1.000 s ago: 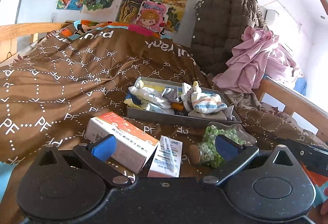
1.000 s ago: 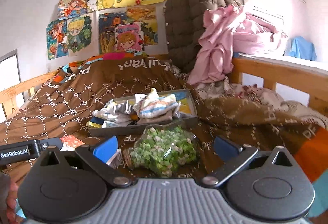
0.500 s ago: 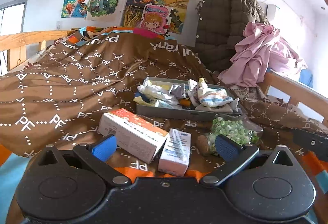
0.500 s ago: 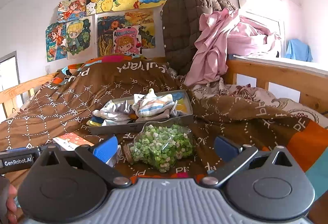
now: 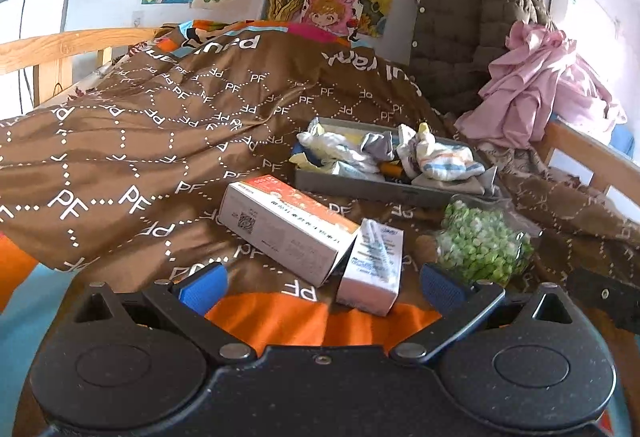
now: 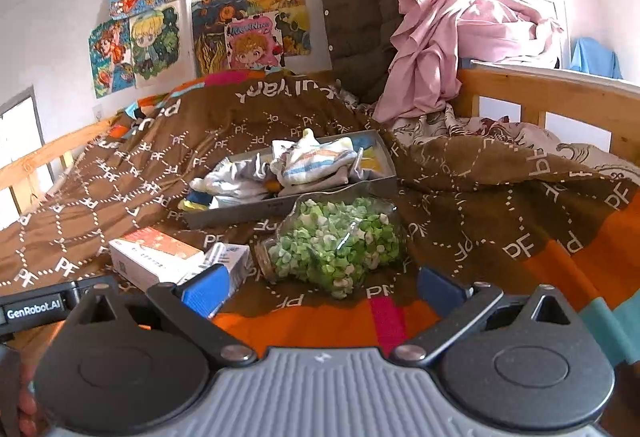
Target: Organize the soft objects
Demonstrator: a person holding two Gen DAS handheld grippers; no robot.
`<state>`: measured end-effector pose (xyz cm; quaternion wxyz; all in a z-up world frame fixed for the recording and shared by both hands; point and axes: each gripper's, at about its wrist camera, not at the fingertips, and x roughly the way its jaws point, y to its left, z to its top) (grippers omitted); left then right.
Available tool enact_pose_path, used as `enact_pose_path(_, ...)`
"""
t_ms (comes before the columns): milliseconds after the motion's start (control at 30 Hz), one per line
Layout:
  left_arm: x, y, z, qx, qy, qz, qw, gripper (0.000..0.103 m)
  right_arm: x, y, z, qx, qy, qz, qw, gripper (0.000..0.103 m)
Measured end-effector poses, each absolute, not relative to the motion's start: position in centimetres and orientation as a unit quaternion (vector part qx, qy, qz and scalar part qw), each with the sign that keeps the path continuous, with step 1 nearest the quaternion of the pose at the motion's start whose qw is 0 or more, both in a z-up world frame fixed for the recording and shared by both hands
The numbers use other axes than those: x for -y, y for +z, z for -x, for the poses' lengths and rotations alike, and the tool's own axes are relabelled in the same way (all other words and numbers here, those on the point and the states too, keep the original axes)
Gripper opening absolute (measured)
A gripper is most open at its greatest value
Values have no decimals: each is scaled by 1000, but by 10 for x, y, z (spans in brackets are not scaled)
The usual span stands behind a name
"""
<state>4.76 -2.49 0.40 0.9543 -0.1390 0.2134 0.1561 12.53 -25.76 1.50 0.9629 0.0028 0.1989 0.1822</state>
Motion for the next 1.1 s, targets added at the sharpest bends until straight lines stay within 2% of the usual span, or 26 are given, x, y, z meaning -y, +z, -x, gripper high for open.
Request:
enact_pose_path(300,27,-2,-49,-231,164,103,953,102,247,5,-127,-208,180,25,961,103)
enact_pose_path(1100,27,-7,-48,-241,165,101,951,102,246,-1,-133,-225,181,27,957,103)
